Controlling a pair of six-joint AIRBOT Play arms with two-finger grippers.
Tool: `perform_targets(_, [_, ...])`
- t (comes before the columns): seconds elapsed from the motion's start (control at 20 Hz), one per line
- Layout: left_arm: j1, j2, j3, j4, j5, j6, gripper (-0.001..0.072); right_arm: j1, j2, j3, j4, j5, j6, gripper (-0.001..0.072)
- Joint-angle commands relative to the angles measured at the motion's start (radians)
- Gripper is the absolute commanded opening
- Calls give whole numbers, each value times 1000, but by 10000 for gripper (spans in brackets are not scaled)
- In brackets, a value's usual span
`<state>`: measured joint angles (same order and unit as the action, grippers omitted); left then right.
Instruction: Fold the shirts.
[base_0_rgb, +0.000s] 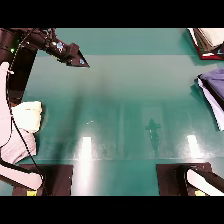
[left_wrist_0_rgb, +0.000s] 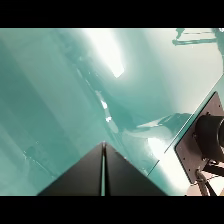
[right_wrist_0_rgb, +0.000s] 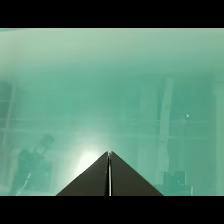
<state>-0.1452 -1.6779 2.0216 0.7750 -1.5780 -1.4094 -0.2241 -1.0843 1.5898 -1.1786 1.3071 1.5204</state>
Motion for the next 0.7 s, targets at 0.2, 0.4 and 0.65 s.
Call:
perform_targets(0.2, [0, 0, 0, 0, 0, 0, 24, 14, 1, 0, 1, -3, 1, 16])
perform_targets(0.4, [0, 0, 0, 0, 0, 0, 24, 14, 1, 0, 1, -2, 1, 15])
perform_targets(0.65, [0, 0, 0, 1, 161, 3, 24, 14, 1, 0, 0, -2, 0, 15])
